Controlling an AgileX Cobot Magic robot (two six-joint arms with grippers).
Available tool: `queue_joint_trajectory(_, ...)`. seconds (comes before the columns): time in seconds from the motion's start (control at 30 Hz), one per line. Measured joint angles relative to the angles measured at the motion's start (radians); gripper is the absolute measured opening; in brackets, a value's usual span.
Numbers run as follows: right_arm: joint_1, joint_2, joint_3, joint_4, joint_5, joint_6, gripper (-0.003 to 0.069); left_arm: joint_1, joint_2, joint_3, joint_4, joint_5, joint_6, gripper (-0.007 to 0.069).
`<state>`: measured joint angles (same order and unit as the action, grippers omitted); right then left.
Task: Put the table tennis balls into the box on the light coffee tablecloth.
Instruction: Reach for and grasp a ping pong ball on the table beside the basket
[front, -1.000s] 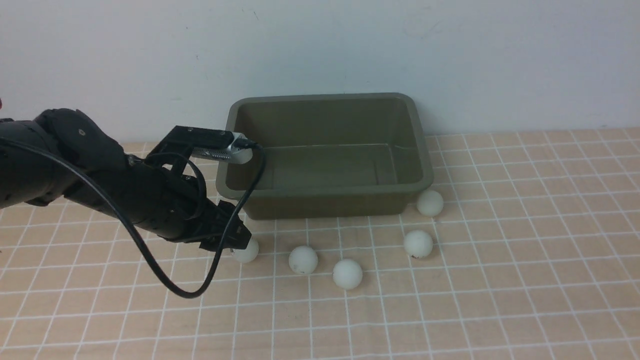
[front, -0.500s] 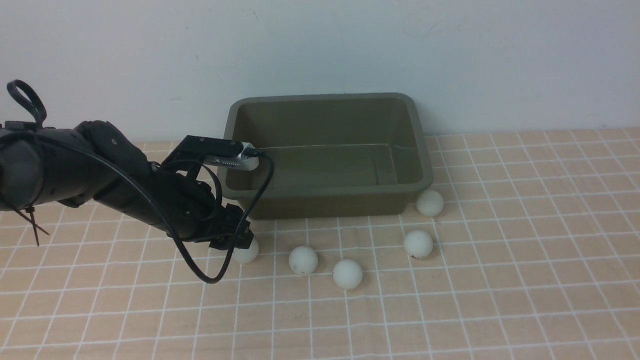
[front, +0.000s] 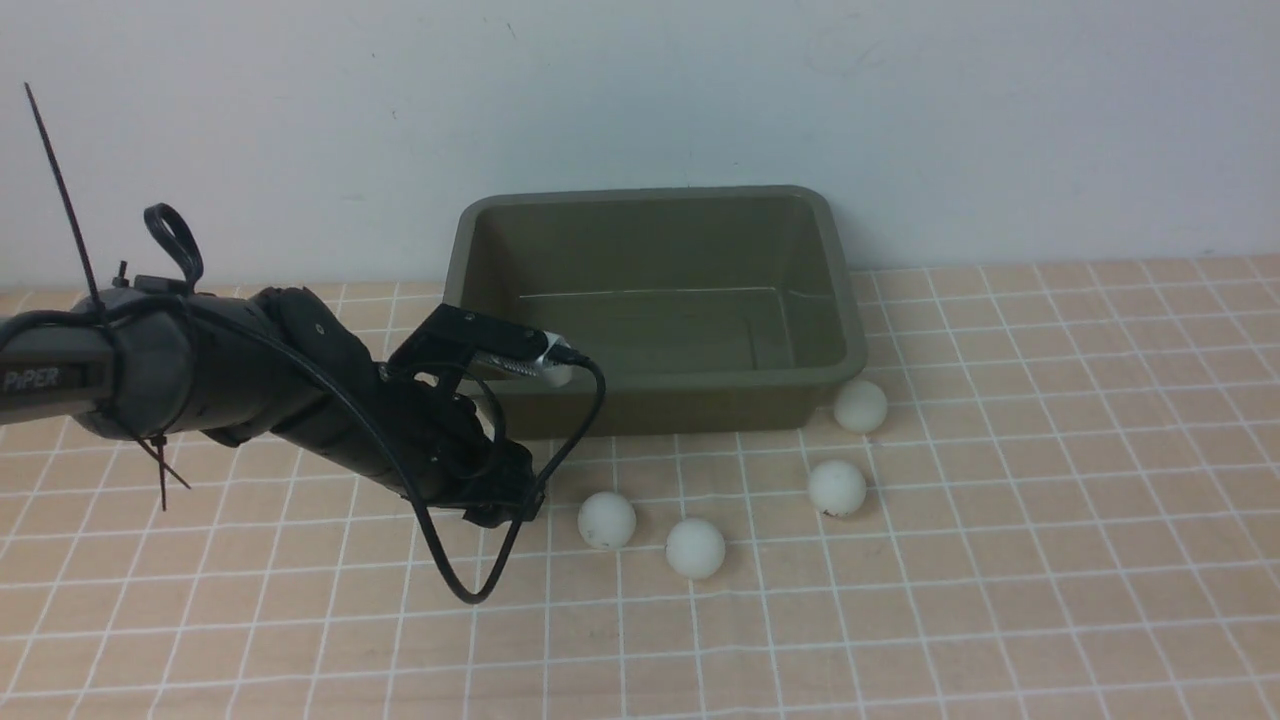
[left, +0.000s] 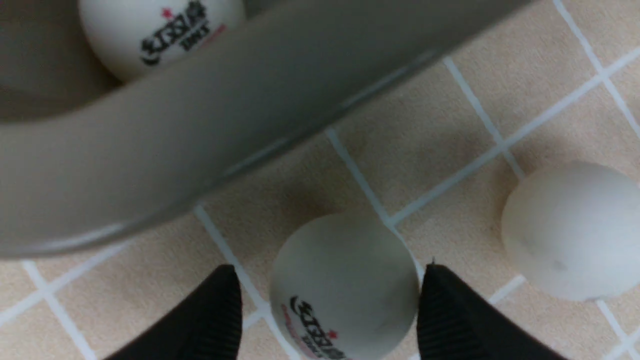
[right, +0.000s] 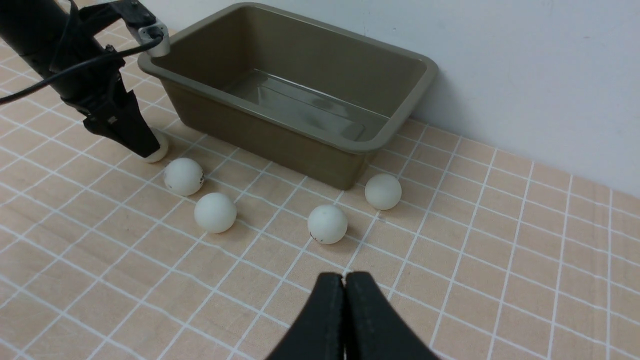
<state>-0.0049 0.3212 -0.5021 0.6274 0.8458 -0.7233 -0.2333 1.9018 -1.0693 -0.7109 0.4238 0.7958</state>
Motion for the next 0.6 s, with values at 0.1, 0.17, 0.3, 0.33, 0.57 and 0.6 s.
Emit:
queue_joint_trajectory(0.1, 0.0, 0.0, 0.0, 0.0, 0.0, 0.0, -0.0013, 0.0, 0.001, -0.001, 0.0, -0.009, 0.0, 0.0315)
queue_joint_trajectory(0.17, 0.0, 0.0, 0.0, 0.0, 0.0, 0.0, -0.0013, -0.001, 0.001, -0.001, 0.0, 0.001, 0.0, 0.029)
queue_joint_trajectory(0.3, 0.0, 0.0, 0.0, 0.0, 0.0, 0.0, -0.0013, -0.001, -0.005, -0.005, 0.022, 0.078, 0.0, 0.029)
queue_joint_trajectory(0.33, 0.0, 0.0, 0.0, 0.0, 0.0, 0.0, -0.0013, -0.001, -0.013, -0.005, 0.039, 0.133, -0.007, 0.029)
queue_joint_trajectory(0.57, 0.0, 0.0, 0.0, 0.0, 0.0, 0.0, -0.0013, -0.001, -0.121, -0.005, 0.067, 0.376, -0.053, 0.029)
queue_joint_trajectory(0.6, 0.0, 0.0, 0.0, -0.001, 0.0, 0.0, -0.0013, -0.001, -0.149, -0.005, 0.065, 0.391, -0.053, 0.029)
